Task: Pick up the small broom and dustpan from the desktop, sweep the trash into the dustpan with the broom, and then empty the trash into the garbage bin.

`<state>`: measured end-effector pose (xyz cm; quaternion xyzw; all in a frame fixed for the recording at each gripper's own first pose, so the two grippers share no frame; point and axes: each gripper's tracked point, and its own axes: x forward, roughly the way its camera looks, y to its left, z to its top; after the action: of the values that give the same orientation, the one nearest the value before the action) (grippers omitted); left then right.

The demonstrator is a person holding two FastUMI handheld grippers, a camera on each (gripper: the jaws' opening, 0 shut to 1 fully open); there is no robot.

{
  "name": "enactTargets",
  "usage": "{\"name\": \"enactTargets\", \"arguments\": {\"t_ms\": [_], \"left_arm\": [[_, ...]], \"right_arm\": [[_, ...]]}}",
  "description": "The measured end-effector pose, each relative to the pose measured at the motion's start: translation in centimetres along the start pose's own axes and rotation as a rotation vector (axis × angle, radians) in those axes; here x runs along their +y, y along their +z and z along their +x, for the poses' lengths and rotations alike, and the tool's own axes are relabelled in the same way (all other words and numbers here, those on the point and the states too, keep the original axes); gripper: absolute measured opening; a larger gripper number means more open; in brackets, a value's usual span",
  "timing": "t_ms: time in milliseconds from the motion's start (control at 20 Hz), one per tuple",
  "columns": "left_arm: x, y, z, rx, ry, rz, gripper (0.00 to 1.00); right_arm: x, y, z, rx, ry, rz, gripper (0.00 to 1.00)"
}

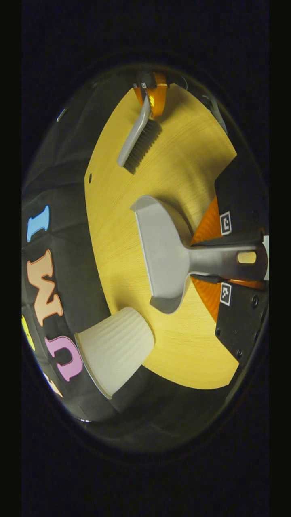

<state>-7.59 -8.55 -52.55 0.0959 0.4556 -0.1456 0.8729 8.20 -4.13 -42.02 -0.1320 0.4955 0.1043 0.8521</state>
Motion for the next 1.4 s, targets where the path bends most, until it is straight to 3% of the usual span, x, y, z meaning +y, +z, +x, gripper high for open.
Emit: {"name": "enactTargets", "arguments": {"t_ms": [250, 300, 450, 500, 600, 650, 750, 800, 850, 900, 1150, 1400], "left_arm": [[-0.2, -0.6, 0.3, -0.001, 0.010, 0.006, 0.31], [-0.4, -0.9, -0.1, 0.010, 0.014, -0.003, 0.37], [-0.6, 0.1, -1.4, -0.042, 0.018, 0.014, 0.41], [-0.7, 0.6, -1.7, -0.064, 0.020, 0.017, 0.67], [-0.5, 2.1, -3.0, -0.121, 0.038, 0.012, 0.92], [-0.2, 3.3, -3.8, -0.162, 0.052, 0.001, 0.95], [0.0, 5.4, -5.8, -0.256, 0.074, -0.048, 0.95], [0.1, 6.6, -7.1, -0.307, 0.079, -0.076, 0.95], [0.1, 7.9, -8.6, -0.351, 0.087, -0.100, 0.87], [0.4, 9.1, -9.9, -0.395, 0.103, -0.115, 0.94], [1.0, 16.0, -17.5, -0.624, 0.184, -0.157, 0.94], [0.7, 21.0, -23.5, -0.811, 0.178, -0.102, 0.93]], "right_arm": [[0.2, -0.7, 0.2, 0.023, -0.021, -0.001, 0.23], [0.2, -0.4, -0.1, 0.020, -0.019, 0.001, 0.24], [0.5, -0.4, -0.7, 0.007, -0.018, -0.002, 0.28], [0.6, 0.1, -1.1, -0.006, -0.015, -0.001, 0.33], [0.4, 1.1, -1.9, -0.047, -0.017, 0.005, 0.42], [0.3, 2.0, -2.5, -0.080, -0.015, 0.014, 0.46], [0.6, 4.5, -4.6, -0.186, 0.003, 0.046, 0.65], [0.9, 6.0, -5.9, -0.253, 0.019, 0.059, 0.82], [1.0, 7.4, -7.1, -0.322, 0.029, 0.065, 0.89], [0.8, 8.5, -8.9, -0.387, 0.034, 0.070, 0.93], [0.4, 13.5, -17.0, -0.631, 0.030, 0.039, 0.93], [0.6, 17.0, -24.5, -0.803, 0.047, 0.097, 0.93]]}}
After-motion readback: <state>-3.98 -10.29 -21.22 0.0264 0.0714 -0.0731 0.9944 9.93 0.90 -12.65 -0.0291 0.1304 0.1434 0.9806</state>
